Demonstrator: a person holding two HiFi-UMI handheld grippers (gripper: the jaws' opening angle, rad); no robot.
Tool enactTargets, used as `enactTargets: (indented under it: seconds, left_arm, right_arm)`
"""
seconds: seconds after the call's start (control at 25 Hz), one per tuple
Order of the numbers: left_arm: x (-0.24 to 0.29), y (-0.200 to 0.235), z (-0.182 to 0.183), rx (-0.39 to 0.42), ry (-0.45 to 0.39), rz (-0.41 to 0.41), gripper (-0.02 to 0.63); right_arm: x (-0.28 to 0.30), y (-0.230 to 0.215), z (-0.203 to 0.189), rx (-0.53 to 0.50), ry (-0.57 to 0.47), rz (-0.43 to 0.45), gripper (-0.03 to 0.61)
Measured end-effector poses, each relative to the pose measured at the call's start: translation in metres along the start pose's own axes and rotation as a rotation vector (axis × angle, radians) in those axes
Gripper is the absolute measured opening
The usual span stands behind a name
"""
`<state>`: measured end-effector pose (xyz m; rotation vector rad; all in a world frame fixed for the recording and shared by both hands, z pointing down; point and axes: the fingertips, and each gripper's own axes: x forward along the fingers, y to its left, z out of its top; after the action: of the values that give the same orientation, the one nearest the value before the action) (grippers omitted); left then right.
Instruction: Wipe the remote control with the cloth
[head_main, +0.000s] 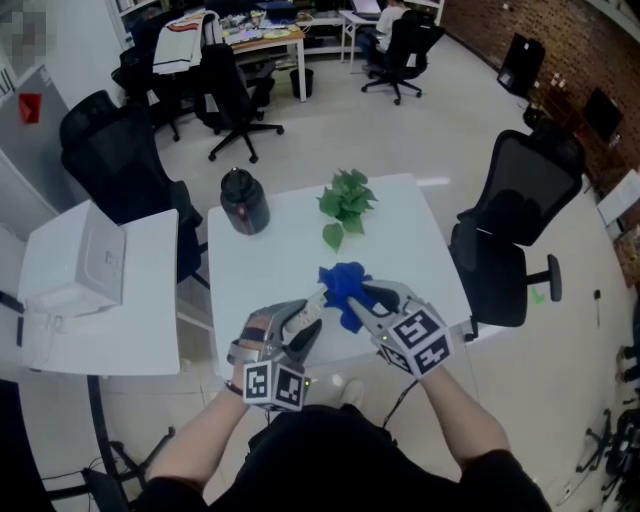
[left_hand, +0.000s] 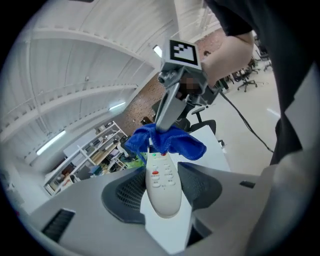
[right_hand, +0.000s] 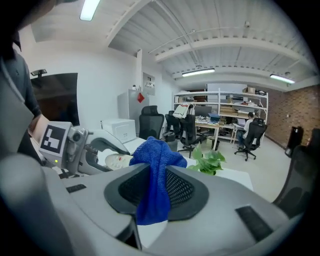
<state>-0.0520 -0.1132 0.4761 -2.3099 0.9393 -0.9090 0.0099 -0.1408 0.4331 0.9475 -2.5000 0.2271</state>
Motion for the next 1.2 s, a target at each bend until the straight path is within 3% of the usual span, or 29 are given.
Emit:
enactTargets:
  seconds: [0.12, 0.28, 0.48, 0.72, 0.96, 1.04, 1.08, 1.12, 1.2]
  left_arm:
    - [0.005, 0.009, -0.011, -0.084, 0.024, 0.014, 0.206]
    - [0.012, 0.012, -0.01, -0.031, 0.051, 0.034, 0.206]
    - [0.012, 0.007, 0.006, 0.053, 0.023, 0.033, 0.206]
    - [0.003, -0.001, 0.013, 0.109, -0.02, 0.023, 0.206]
    - [-0.001, -0.004, 0.012, 0.101, -0.039, 0.017, 0.206]
    - [0.0, -0.001, 0.009, 0.003, -0.05, 0.006, 0.206]
    - [0.0, 0.003, 0.008, -0.111, -0.068, -0.007, 0.206]
    - [-0.001, 0.011, 0.008, -0.274, -0.102, -0.024, 0.206]
    - [-0.003, 0.032, 0.008, -0.687, -0.216, -0.077, 0.206]
  right_arm:
    - [-0.008, 0.017, 0.017, 0.009, -0.071, 0.049, 0.094]
    - [0.005, 0.057, 0.026, -0.054, -0.032, 0.101, 0.095]
    - [0.023, 0.079, 0.01, -0.114, 0.06, 0.114, 0.095]
    - [0.018, 0.049, 0.003, -0.103, 0.073, 0.046, 0.095]
    - [0.005, 0.005, 0.0, -0.053, 0.049, -0.033, 0.095]
    - [-0.002, 0.0, 0.009, -0.032, -0.003, -0.028, 0.095]
    - [-0.007, -0.002, 0.016, -0.006, -0.056, -0.017, 0.095]
    - [-0.014, -0.004, 0.025, 0.038, -0.127, 0.002, 0.095]
    - [-0.031, -0.013, 0.04, 0.166, -0.293, 0.05, 0.095]
